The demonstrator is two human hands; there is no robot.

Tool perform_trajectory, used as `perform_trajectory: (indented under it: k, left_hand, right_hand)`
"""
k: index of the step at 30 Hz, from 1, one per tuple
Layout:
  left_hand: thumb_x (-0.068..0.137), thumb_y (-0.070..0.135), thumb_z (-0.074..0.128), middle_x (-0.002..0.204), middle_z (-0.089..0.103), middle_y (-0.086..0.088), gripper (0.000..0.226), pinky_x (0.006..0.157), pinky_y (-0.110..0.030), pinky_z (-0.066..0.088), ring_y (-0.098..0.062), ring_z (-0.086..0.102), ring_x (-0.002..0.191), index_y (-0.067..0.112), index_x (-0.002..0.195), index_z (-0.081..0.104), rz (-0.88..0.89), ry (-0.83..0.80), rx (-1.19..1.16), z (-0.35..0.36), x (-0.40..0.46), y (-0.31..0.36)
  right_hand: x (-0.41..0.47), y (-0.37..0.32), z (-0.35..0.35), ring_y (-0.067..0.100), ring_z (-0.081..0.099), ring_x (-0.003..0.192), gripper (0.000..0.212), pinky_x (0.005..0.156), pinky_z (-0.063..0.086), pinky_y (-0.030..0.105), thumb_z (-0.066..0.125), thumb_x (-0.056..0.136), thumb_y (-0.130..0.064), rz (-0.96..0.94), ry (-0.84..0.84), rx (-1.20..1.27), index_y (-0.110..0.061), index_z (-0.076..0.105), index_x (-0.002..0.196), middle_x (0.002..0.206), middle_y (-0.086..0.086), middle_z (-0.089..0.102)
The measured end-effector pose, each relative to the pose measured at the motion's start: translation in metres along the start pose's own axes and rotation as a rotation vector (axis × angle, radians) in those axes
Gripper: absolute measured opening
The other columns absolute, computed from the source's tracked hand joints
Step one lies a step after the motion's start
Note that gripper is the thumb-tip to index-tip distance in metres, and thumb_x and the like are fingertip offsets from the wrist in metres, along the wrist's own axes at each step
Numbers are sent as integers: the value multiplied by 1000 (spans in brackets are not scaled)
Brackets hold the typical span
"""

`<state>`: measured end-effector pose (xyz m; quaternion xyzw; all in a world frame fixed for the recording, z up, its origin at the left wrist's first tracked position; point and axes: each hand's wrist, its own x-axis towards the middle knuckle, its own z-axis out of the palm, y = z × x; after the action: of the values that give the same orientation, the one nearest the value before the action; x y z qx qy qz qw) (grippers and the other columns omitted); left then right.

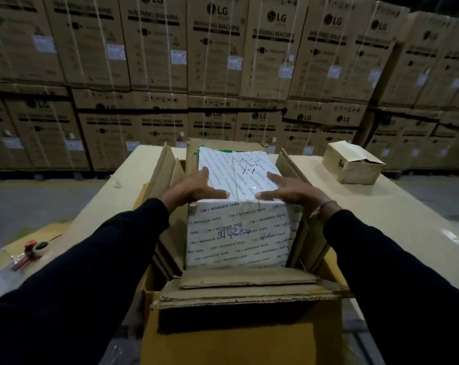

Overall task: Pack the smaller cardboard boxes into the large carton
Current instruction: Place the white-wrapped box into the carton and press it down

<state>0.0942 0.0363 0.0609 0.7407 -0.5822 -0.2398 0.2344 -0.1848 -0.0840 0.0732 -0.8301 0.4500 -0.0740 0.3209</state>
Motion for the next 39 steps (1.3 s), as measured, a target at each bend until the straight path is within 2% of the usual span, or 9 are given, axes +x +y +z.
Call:
perform_trajectory:
  k: [5, 9, 12, 16, 19, 23, 33, 37, 39]
  left_hand:
    - [68, 74, 78, 167, 27, -7, 146, 114, -42, 43, -27, 39, 147, 19, 160, -22, 21, 20, -32, 39, -20, -20]
    - [75, 73, 75, 165, 32, -11, 136, 108, -40, 47, -30, 44, 142, 11, 163, -9, 11, 3, 110, 26, -11, -9]
    - [76, 79, 66, 167, 22, -18, 124, 103, -42, 51, -34, 49, 136, 12, 163, 7, 31, 82, 241, 12, -2, 5]
    - [79, 87, 50, 170, -17, -12, 116, 116, -50, 33, -37, 17, 155, 25, 164, 3, 82, 171, 314, 16, 6, 10]
    - [83, 91, 31, 170, -15, -12, 108, 123, -59, 19, -36, -14, 156, 27, 165, 3, 79, 139, 555, 41, 7, -7]
    - [83, 91, 30, 170, -7, -15, 107, 123, -55, 14, -36, -15, 156, 23, 164, 13, 88, 155, 575, 49, 14, -11]
    - [89, 85, 30, 171, -6, -15, 101, 122, -56, 22, -31, -13, 157, 21, 165, 10, 68, 157, 593, 45, 1, -12]
    - [100, 70, 29, 171, -6, -14, 83, 123, -54, 18, -29, -12, 157, 22, 165, 8, 72, 150, 576, 41, -4, -10]
    - [105, 56, 29, 171, -4, -14, 71, 122, -53, 18, -29, -11, 158, 23, 165, 9, 89, 146, 564, 39, -4, -8]
  right_hand:
    - [-3, 29, 41, 25, 32, 154, 131, 117, 32, 37, 67, 57, -99, -25, 102, -59, -46, 13, 165, 171, 2, 28]
    - [-4, 20, 24, 24, 27, 156, 130, 121, 25, 37, 67, 66, -93, -5, -9, -71, -35, 11, 167, 174, -1, 19]
    - [0, 2, 9, 29, 37, 151, 124, 118, 33, 39, 67, 75, -86, 3, 34, -128, -22, 15, 168, 172, 6, 23]
    - [6, -18, 12, 36, 12, 159, 117, 124, 19, 52, 53, 74, -96, -43, 223, -198, -33, 20, 167, 175, 11, 2]
    - [11, 0, 48, 39, -15, 159, 110, 123, 2, 66, 31, 78, -100, -15, 144, -534, -41, 4, 167, 174, 11, -15]
    - [23, 20, 69, 43, -22, 156, 123, 120, 3, 72, 22, 68, -106, 21, 151, -832, -36, -1, 167, 173, 15, -18]
    - [17, -28, 86, 60, -34, 144, 136, 101, -24, 84, 57, 66, -97, 186, 72, -841, -30, -4, 167, 168, 25, -25]
    - [12, -52, 83, 60, -21, 150, 128, 106, -13, 85, 77, 70, -68, 190, 61, -659, -28, 4, 166, 172, 17, -16]
    - [3, -70, 60, 58, 20, 149, 97, 115, 18, 77, 76, 72, -55, 135, 59, -477, -22, 36, 153, 164, 19, 23]
